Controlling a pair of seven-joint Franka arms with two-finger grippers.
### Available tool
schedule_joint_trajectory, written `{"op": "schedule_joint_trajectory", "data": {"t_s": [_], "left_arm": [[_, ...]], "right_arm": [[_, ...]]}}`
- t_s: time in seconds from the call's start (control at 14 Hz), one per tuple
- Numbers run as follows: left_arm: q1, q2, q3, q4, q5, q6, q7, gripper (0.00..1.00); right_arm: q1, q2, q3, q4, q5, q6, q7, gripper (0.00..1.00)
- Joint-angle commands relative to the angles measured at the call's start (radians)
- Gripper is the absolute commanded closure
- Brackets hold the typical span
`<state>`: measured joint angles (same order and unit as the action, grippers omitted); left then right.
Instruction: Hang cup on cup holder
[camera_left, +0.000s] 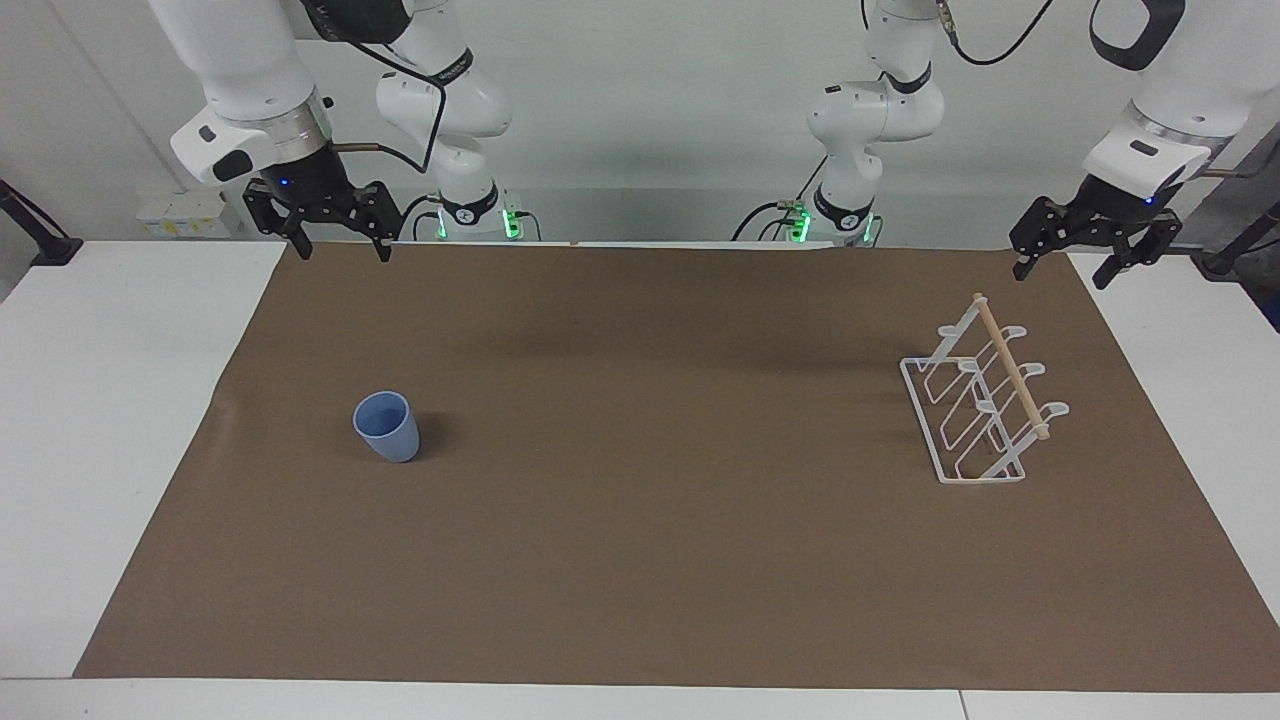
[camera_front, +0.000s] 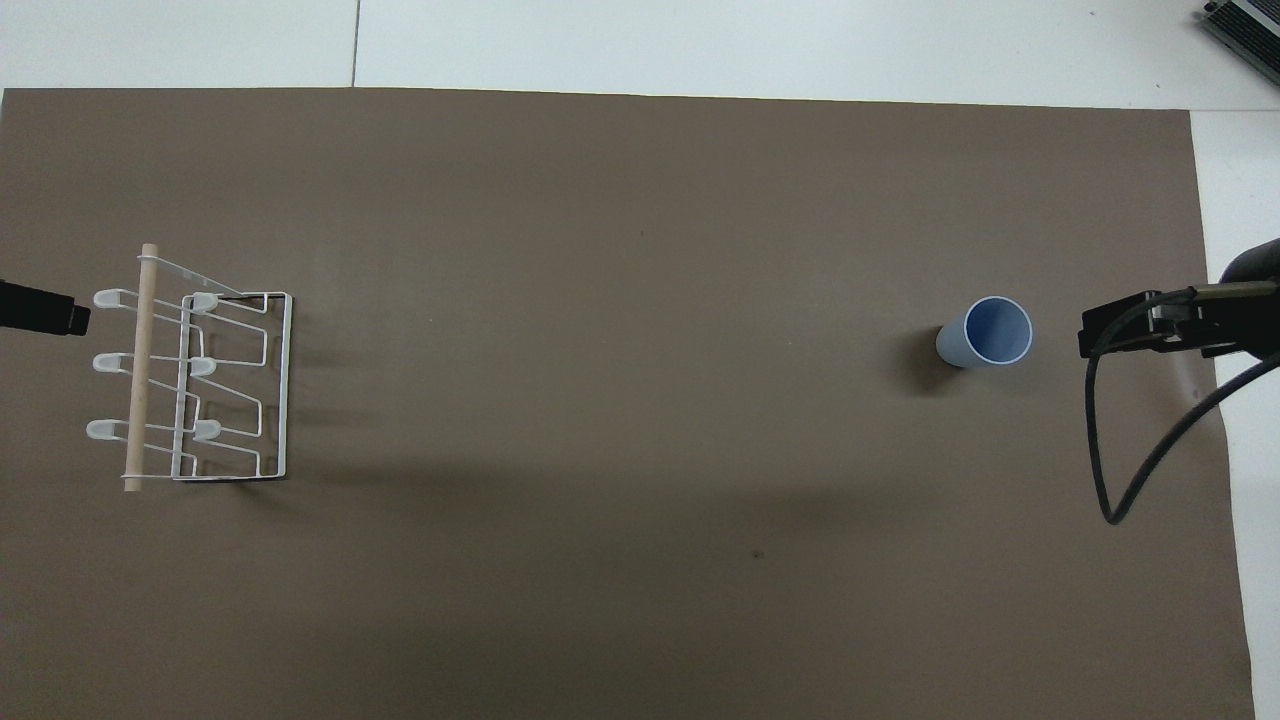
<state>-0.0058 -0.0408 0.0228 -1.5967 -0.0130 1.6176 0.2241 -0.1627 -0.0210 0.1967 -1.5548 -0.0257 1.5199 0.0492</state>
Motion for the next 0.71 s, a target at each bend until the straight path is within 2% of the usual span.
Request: {"op": "schedule_joint_trajectory", "data": {"t_s": [0.0,0.36,0.64], "left_arm": [[-0.003,-0.017,0.0,-0.017,0.008,-0.002,-0.003,0.0],[-0.003,-0.017,0.0,-0.017,0.01,-0.001,-0.003,0.0],[-0.003,-0.017,0.0,-0.017,0.008,-0.001,-0.003,0.0]], "right_arm": [[-0.001,-0.028,0.004,-0.051,0.018,0.061,-0.023,0.0],[-0.001,-0.089,0.004,-0.238,0.021,0.219,-0.023,0.0],[-0.003,-0.094,0.004,-0.335,0.021,0.316,-0.028,0.0]]}}
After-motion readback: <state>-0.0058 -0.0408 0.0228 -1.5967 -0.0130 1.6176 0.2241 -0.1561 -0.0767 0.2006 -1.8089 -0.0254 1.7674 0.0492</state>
